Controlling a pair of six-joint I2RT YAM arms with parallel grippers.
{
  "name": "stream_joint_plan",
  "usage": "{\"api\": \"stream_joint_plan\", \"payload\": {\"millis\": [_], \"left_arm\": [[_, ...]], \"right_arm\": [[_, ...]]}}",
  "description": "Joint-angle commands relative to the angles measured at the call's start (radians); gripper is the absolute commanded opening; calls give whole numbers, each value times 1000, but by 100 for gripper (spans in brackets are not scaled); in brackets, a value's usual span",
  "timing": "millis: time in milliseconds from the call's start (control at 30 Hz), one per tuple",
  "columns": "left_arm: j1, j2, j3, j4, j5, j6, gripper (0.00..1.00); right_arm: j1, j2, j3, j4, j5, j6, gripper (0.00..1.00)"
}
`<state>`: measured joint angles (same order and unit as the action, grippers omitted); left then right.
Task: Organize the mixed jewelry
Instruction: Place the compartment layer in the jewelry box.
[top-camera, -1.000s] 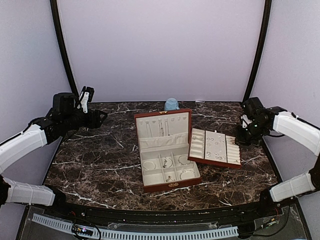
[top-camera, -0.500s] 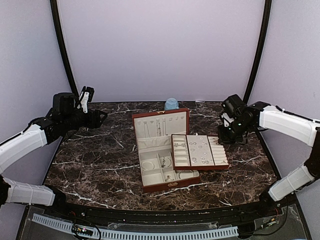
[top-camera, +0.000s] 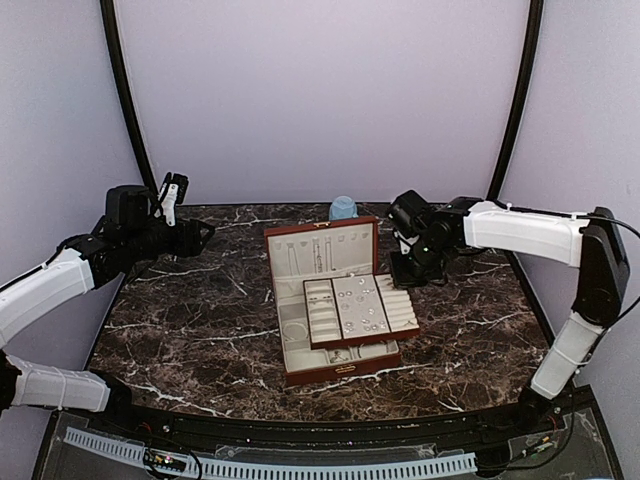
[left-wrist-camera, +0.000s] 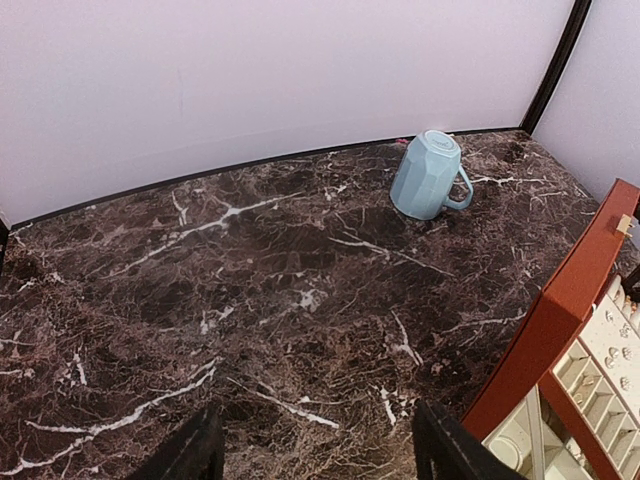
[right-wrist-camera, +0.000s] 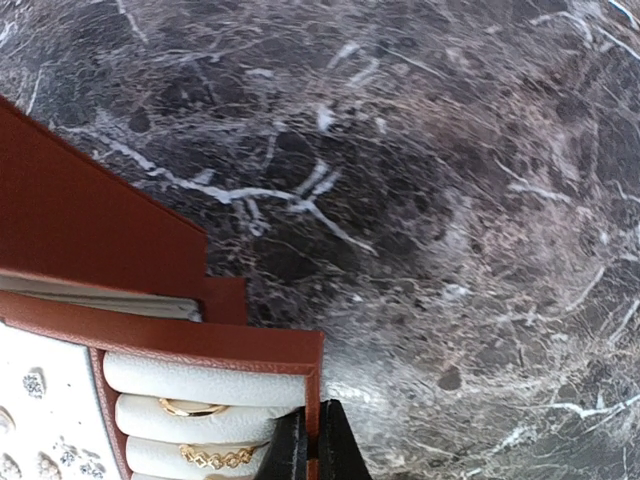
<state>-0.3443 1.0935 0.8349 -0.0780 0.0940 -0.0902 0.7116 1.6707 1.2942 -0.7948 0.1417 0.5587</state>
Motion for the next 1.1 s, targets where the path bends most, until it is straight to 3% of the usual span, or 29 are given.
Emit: {"api": "stream_joint_plan", "payload": {"millis": [0, 467, 1067], "left_arm": [[5, -24, -16, 14, 7, 0, 67], [5, -31, -17, 13, 11, -2, 67], [6, -37, -19, 12, 11, -3, 67]], "right_arm": [[42, 33, 82, 6, 30, 27, 0], [124, 142, 163, -49, 44, 56, 0], [142, 79, 138, 1, -42, 71, 0]]}}
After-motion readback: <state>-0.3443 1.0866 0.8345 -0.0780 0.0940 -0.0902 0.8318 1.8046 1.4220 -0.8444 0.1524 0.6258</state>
